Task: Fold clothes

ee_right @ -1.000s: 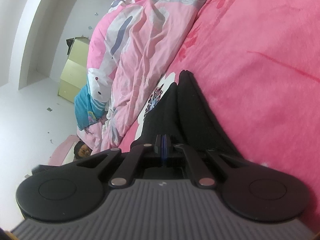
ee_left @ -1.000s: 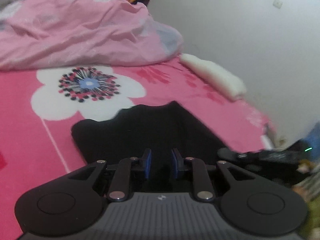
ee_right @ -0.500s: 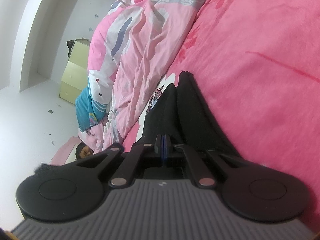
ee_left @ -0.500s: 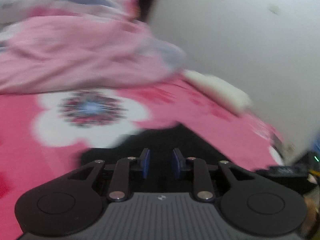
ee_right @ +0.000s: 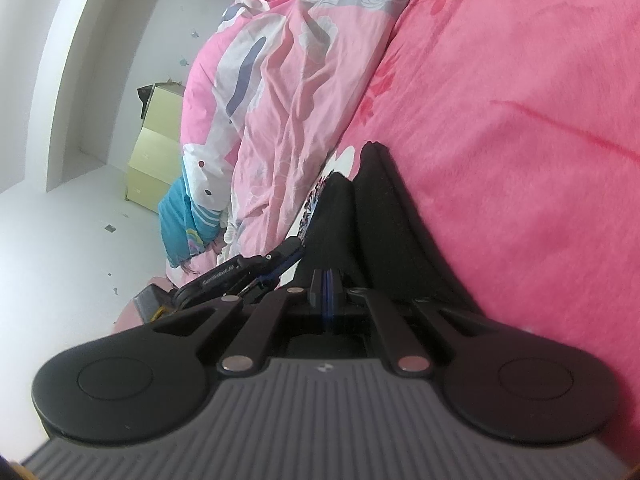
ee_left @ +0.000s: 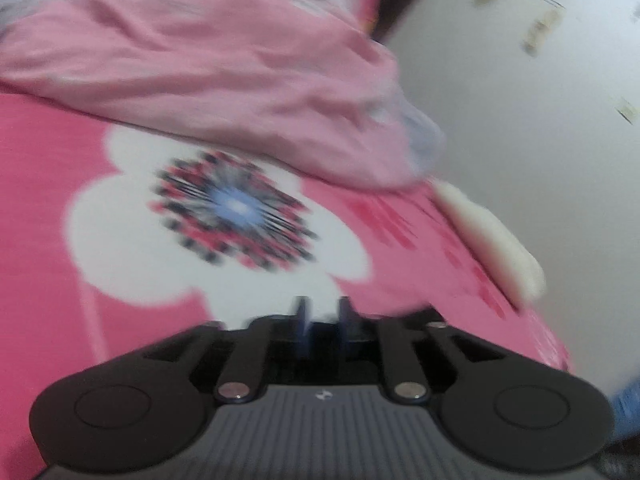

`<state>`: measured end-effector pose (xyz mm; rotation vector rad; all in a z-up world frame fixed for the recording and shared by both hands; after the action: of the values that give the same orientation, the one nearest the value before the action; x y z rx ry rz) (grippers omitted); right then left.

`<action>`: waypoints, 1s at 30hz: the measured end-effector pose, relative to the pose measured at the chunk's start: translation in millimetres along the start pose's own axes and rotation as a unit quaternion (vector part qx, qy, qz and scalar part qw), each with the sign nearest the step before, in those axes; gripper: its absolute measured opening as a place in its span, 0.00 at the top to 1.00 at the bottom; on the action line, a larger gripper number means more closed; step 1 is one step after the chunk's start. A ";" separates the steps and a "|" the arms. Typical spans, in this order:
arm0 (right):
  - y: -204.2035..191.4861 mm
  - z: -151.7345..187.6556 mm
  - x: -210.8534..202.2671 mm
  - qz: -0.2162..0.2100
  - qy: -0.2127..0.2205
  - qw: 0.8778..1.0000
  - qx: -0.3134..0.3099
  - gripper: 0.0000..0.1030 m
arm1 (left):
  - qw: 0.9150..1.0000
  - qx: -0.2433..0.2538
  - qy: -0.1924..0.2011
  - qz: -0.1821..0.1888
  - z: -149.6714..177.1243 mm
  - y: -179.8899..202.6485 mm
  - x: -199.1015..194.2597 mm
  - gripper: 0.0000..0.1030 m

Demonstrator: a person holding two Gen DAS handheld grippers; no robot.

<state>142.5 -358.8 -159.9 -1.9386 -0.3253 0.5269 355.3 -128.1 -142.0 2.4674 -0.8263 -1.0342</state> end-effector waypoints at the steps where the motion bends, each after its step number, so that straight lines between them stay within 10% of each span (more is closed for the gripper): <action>1: 0.0 -0.1 -0.1 -0.001 0.000 1.000 0.001 1.00 | 1.000 -0.012 0.003 -0.002 -3.9 -5.3 -2.5 0.75; 13: 0.7 -1.6 -2.2 -0.010 0.001 1.000 0.012 1.00 | 0.995 0.063 -0.055 0.057 38.8 53.2 -82.2 0.69; 30: 1.3 -2.4 -2.5 -0.008 0.004 1.000 0.011 1.00 | 0.994 0.070 -0.018 -0.078 61.0 40.7 -167.9 0.63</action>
<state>141.6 -362.3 -159.8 -1.9151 -0.3279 0.5114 200.2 -59.1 -73.1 2.6760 -0.7499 -1.1112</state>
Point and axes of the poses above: each gripper's, at about its wrist camera, not at the fingertips, and x roughly the way its jaws point, y to its right, z to its underside, the point moved 9 cm from there along x, roughly the way its jaws point, and after that the axes turned 2 degrees about x, right-handed, at the moved point
